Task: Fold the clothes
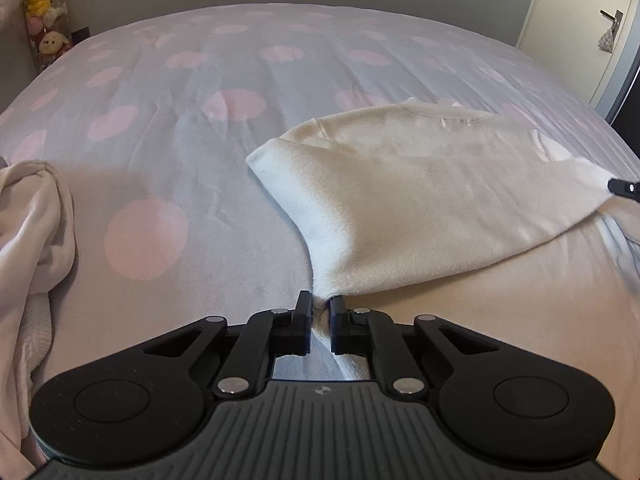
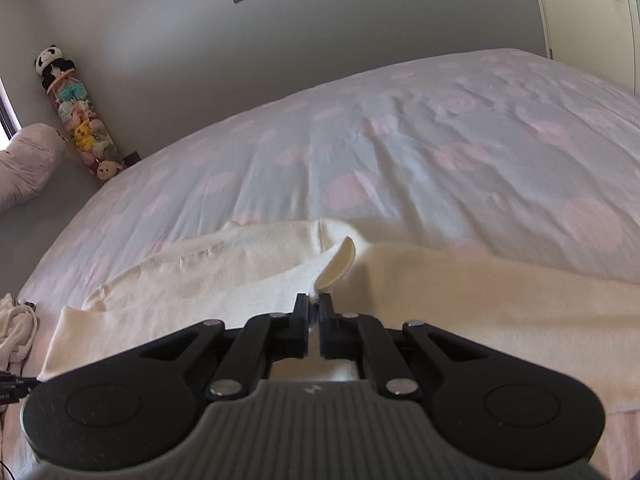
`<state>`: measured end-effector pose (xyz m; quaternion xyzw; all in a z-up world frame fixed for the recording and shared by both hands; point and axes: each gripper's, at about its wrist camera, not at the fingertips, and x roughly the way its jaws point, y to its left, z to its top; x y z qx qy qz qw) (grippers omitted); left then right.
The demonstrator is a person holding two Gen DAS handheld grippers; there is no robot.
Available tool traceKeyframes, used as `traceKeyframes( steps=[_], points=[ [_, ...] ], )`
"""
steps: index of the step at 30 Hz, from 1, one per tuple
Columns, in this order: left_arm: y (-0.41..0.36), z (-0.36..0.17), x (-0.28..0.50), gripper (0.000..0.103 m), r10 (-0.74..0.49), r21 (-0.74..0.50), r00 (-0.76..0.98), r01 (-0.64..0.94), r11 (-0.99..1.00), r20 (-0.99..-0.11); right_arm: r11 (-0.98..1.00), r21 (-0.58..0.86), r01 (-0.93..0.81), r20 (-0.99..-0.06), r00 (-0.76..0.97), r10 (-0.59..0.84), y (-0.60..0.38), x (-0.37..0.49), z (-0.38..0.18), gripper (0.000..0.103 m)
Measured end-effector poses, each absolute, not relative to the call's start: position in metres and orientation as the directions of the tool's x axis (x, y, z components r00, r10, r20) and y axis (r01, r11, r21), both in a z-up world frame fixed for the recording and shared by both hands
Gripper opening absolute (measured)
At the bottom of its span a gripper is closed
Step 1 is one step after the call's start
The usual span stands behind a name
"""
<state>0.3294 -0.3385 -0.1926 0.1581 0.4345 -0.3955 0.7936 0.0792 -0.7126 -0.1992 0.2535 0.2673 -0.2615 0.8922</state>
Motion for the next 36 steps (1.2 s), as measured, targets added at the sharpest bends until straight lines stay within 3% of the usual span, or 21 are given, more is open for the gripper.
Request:
traceKeyframes(
  steps=[7,11,13,18,19,24,28,36],
  points=[
    [-0.336,-0.201,0.334,0.007,-0.472,-0.089,0.294,0.768,0.635,-0.831,0.659,0.367,0.656,-0.624,0.699,-0.349,-0.715,0.06,-0.237,0.004],
    [-0.334,-0.192,0.332,0.023,-0.441,-0.057,0.285,0.785,0.617,-0.851,0.662,0.38,0.646,-0.59,0.721,-0.364,-0.709,0.053,-0.239,0.007],
    [-0.333,-0.183,0.329,0.024,-0.436,-0.035,0.295,0.795,0.606,-0.85,0.666,0.379,0.642,-0.575,0.728,-0.374,-0.706,0.049,-0.24,0.009],
    [-0.34,-0.156,0.326,0.024,-0.482,-0.039,0.339,0.786,0.617,-0.808,0.734,0.213,0.645,-0.567,0.693,-0.445,-0.681,0.051,-0.221,0.016],
    [-0.345,-0.152,0.325,0.023,-0.498,-0.047,0.339,0.789,0.612,-0.798,0.748,0.178,0.639,-0.556,0.693,-0.459,-0.675,0.052,-0.218,0.02],
    [-0.387,-0.159,0.321,0.01,-0.523,-0.026,0.332,0.825,0.564,-0.785,0.829,0.124,0.546,-0.5,0.756,-0.423,-0.659,0.061,-0.216,0.019],
    [-0.401,-0.184,0.335,0.001,-0.444,0.024,0.374,0.786,0.618,-0.814,0.849,0.083,0.522,-0.519,0.75,-0.411,-0.659,0.069,-0.229,0.019],
    [-0.383,-0.197,0.357,0.0,-0.369,0.063,0.416,0.73,0.681,-0.831,0.842,0.093,0.531,-0.51,0.752,-0.418,-0.661,0.073,-0.23,0.019]
  ],
)
